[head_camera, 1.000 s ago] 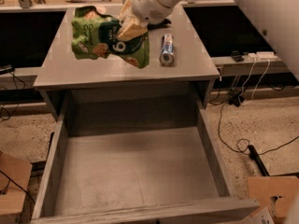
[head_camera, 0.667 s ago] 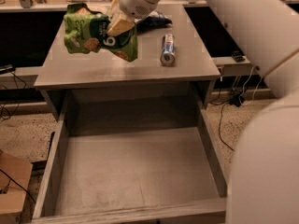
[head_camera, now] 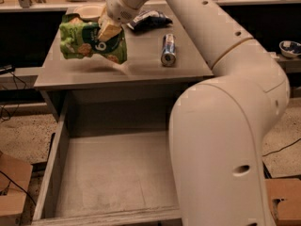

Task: Pick green rice chip bag from top drawer and place on counter

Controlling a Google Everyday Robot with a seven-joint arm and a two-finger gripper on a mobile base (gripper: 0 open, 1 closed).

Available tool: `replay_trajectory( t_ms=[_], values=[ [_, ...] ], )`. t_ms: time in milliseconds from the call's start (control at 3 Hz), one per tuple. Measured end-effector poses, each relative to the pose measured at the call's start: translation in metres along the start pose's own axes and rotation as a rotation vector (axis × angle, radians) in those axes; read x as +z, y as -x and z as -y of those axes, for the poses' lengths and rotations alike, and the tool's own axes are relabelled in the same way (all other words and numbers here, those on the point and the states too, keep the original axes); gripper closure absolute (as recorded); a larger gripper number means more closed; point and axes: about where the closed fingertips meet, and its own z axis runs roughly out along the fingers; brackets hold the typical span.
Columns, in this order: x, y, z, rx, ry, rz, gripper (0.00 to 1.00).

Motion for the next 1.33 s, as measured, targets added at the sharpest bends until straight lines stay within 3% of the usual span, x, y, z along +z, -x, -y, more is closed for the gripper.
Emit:
replay_trajectory(
  t_ms=[333,1333],
  values=[
    [0.0267,-0.0209,0.0052,0.052,0.035,-0.013,0.84],
    [0.0293,-0.0237,0.0069,0.055,0.035,-0.013,0.14]
  ],
)
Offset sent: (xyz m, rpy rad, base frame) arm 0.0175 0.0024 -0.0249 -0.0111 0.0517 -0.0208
